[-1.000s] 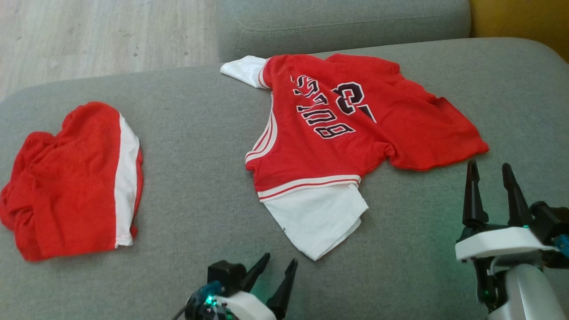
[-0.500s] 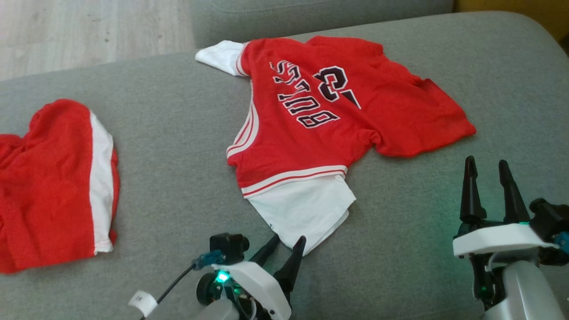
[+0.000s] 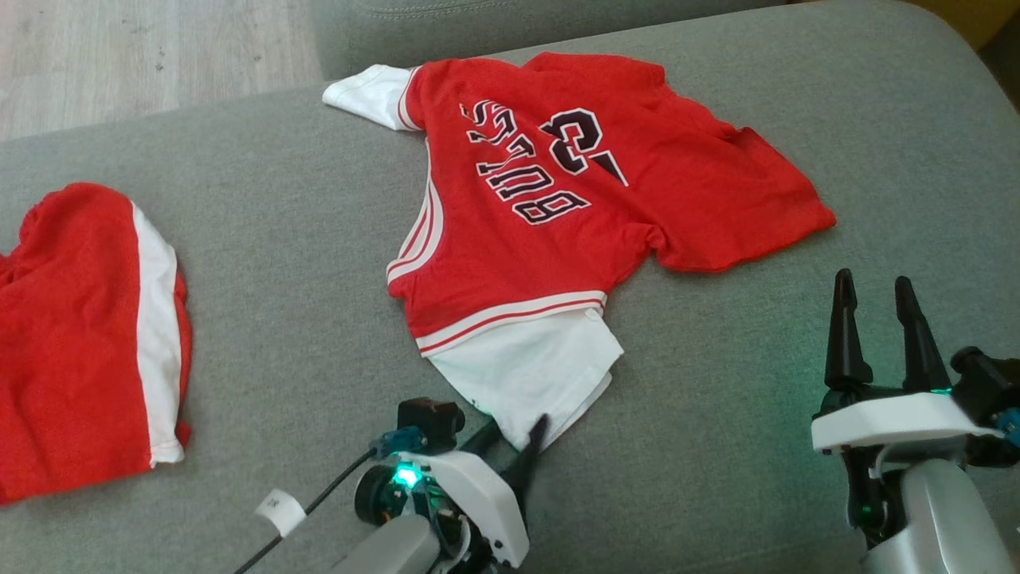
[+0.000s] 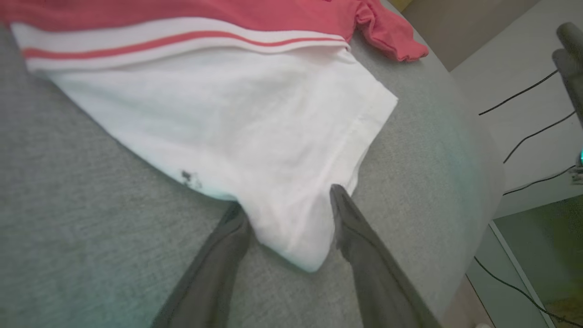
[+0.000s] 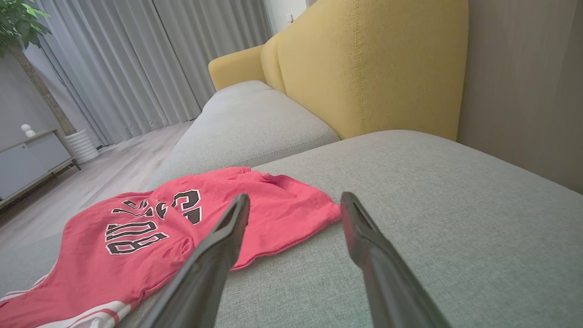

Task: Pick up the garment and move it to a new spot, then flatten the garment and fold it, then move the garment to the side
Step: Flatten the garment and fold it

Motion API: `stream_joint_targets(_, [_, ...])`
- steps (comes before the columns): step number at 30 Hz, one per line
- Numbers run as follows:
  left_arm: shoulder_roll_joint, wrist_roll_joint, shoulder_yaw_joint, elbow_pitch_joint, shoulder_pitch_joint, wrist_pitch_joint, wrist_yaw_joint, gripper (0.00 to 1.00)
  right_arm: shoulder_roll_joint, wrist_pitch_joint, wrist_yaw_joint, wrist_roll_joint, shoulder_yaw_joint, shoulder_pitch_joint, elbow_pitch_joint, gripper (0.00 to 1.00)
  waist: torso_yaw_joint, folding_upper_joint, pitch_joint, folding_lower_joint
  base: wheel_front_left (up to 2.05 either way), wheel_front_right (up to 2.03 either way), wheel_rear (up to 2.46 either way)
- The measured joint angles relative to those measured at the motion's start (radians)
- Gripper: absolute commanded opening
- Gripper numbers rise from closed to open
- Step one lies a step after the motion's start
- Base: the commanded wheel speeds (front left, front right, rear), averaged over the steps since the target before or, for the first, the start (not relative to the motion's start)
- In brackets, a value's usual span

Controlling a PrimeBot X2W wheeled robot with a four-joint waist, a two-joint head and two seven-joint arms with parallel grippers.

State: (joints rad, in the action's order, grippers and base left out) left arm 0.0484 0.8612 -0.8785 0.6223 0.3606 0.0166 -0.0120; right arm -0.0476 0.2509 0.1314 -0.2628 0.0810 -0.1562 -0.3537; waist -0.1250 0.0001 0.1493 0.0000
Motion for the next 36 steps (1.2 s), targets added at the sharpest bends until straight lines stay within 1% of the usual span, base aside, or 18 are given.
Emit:
stream_joint_targets(3, [-0.001, 0.000, -0.007, 0.017, 0.005, -0.003, 0.002, 0.00, 0.000, 0.000, 0.000, 0.000, 0.001, 0.000, 0.000, 1.00, 0.001, 0.0000, -0.004, 0.0000, 0.00, 0.00, 0.00])
stream_joint_targets(5, [-0.001, 0.001, -0.012, 0.024, 0.004, -0.025, 0.002, 0.00, 0.000, 0.000, 0.000, 0.000, 0.002, 0.000, -0.001, 1.00, 0.003, 0.0000, -0.009, 0.0000, 0.00, 0.00, 0.00])
stream_joint_targets(9, [-0.002, 0.014, -0.008, 0.030, -0.002, -0.109, 0.003, 0.00, 0.000, 0.000, 0.000, 0.000, 0.010, 0.000, -0.005, 1.00, 0.014, 0.0000, -0.022, 0.0001, 0.00, 0.00, 0.00])
stream_joint_targets(13, [0.000, 0.024, 0.018, 0.033, -0.016, -0.198, 0.007, 0.00, 0.000, 0.000, 0.000, 0.020, 0.017, 0.000, -0.020, 1.00, 0.031, 0.0000, -0.038, 0.0000, 0.00, 0.00, 0.00])
stream_joint_targets(17, [0.003, 0.021, 0.053, 0.017, -0.037, -0.247, 0.003, 0.00, 0.001, 0.000, 0.000, 0.046, 0.045, 0.000, -0.071, 1.00, 0.055, 0.0000, -0.051, 0.0000, 0.00, 0.00, 0.00])
stream_joint_targets(22, [0.009, -0.011, 0.121, -0.036, -0.043, -0.266, 0.012, 0.00, 0.001, -0.023, 0.000, 0.054, 0.092, -0.031, -0.160, 1.00, 0.088, 0.0000, -0.059, 0.0000, 0.00, 0.00, 0.00])
stream_joint_targets(24, [0.008, -0.037, 0.168, -0.077, -0.053, -0.266, 0.014, 0.00, 0.001, -0.038, 0.000, 0.054, 0.109, -0.062, -0.197, 1.00, 0.101, 0.0000, -0.057, 0.0000, 0.00, 0.00, 0.00])
stream_joint_targets(27, [0.008, -0.089, 0.249, -0.143, -0.084, -0.266, 0.033, 0.00, 0.001, -0.057, 0.000, 0.052, 0.135, -0.114, -0.259, 1.00, 0.116, 0.0000, -0.048, 0.0000, 0.00, 0.00, 0.00])
stream_joint_targets(29, [0.007, -0.129, 0.302, -0.176, -0.105, -0.266, 0.054, 0.00, 0.001, -0.059, 0.000, 0.073, 0.151, -0.146, -0.296, 1.00, 0.125, 0.0000, -0.037, 0.0000, 0.00, 0.00, 0.00])
stream_joint_targets(32, [0.003, -0.173, 0.350, -0.216, -0.129, -0.266, 0.056, 0.00, 0.001, -0.068, 0.000, 0.105, 0.177, -0.196, -0.357, 1.00, 0.136, 0.0000, -0.017, 0.0001, 0.00, 0.00, 0.00])
stream_joint_targets(34, [0.002, -0.198, 0.391, -0.248, -0.140, -0.266, 0.064, 0.00, 0.001, -0.068, 0.000, 0.131, 0.208, -0.231, -0.392, 1.00, 0.143, 0.0000, -0.003, 0.0001, 0.00, 0.00, 0.00])
stream_joint_targets(36, [0.002, -0.208, 0.413, -0.278, -0.142, -0.266, 0.066, 0.00, 0.001, -0.068, 0.000, 0.165, 0.244, -0.275, -0.441, 1.00, 0.157, 0.0000, 0.016, 0.0001, 0.00, 0.00, 0.00])
